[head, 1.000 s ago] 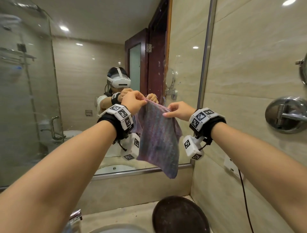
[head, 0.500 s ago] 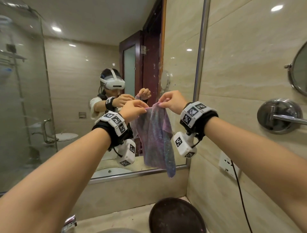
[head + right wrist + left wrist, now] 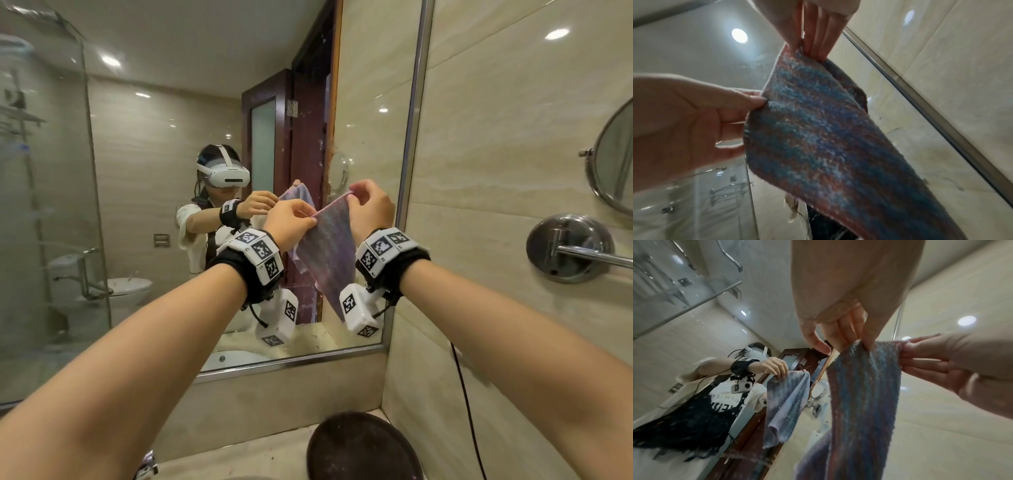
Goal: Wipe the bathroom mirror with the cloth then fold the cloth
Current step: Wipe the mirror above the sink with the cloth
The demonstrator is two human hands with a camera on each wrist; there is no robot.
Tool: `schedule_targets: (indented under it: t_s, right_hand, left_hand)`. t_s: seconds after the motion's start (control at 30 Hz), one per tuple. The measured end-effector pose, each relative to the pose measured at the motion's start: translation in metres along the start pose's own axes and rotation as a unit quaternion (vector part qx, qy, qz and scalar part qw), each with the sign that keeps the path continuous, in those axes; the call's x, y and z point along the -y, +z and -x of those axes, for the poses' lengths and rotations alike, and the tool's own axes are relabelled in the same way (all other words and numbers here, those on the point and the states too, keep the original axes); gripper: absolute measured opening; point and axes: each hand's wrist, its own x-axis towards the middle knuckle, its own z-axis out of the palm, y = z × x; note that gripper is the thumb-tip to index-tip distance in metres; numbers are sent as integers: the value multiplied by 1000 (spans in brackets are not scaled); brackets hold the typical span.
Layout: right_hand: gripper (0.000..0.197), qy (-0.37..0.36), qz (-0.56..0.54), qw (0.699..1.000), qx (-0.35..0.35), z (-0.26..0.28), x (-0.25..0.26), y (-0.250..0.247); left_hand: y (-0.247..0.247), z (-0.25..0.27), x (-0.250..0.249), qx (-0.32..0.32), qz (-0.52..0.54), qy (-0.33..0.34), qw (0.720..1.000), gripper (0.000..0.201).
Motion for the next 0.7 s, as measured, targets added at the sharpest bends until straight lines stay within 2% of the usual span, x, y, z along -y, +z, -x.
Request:
schedule_targets:
  t_s: [0.07, 0.13, 0.27, 0.4, 0.5, 0.7]
  right_hand:
    - [28, -44, 19, 999, 5, -2, 2, 3]
    - [48, -104, 67, 992, 38, -6, 3, 6]
    - [78, -206, 226, 946, 107, -22, -3, 12]
    - [86, -266, 326, 901, 106, -46, -8, 12]
    - [84, -305, 375, 870, 95, -68, -14, 18]
    - [81, -276, 382, 874, 117, -118, -27, 42]
  left_hand:
    - [-3, -6, -4, -25, -4, 3, 1000, 12]
    - [-8, -12, -9, -53, -11, 11, 998, 15]
    - [-20, -31, -19, -93, -43, 33, 994, 14]
    - [-26, -51, -19, -107, -55, 29, 992, 4]
    - [-23, -68, -19, -111, -71, 22, 991, 10]
    - [-10, -111, -31, -155, -106, 31, 982, 7]
